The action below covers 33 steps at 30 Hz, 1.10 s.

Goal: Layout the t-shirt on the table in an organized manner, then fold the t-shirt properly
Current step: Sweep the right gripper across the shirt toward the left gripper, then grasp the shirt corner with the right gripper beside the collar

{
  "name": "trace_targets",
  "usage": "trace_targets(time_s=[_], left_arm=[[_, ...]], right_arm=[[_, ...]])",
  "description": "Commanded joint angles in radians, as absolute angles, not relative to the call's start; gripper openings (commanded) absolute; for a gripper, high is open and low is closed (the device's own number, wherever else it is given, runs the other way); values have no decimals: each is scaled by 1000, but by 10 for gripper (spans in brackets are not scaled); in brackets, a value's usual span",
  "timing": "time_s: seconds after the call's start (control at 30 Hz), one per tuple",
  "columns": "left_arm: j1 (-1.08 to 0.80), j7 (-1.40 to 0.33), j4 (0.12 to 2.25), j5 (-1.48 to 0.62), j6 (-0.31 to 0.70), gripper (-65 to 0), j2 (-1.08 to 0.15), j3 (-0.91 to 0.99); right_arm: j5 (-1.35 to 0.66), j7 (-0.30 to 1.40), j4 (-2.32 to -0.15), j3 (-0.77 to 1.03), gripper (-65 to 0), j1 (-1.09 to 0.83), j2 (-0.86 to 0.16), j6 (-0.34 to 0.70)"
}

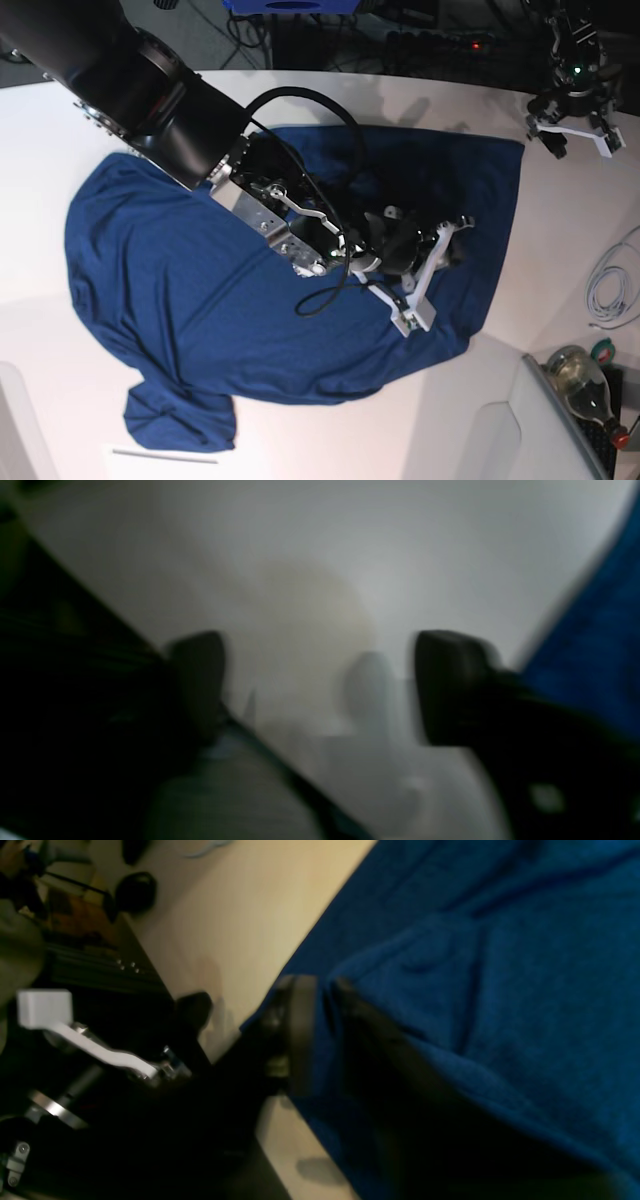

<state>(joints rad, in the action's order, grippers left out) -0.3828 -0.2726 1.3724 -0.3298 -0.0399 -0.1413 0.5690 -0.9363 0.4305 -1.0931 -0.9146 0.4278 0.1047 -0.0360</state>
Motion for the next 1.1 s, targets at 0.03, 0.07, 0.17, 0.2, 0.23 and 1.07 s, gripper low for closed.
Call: trace_targets(time_s=[0.03, 0.07, 0.17, 0.2, 0.23, 1.07], left_arm=[[-415, -249, 1400, -401, -35, -378, -151, 575], [-427, -249, 1408, -433, -33, -448, -151, 575], [-475, -249, 1451, -521, -33, -650, -151, 572], [-490, -249, 1466, -545, -33, -650, -148, 572], [-501, -249, 1474, -561, -33, -650, -148, 572], [-381, -249, 1239, -737, 357, -109, -199, 489]], right_arm=[[-943, 469, -1115, -909, -296, 450, 105, -27], [-944, 479, -1132, -906, -254, 449, 101, -27], [-944, 479, -1251, -898, -263, 404, 25, -27], [-944, 476, -1305, -875, -269, 387, -4, -27], [-944, 476, -1356, -854, -269, 360, -35, -27], [-943, 475, -1824, 216, -231, -426, -285, 171]])
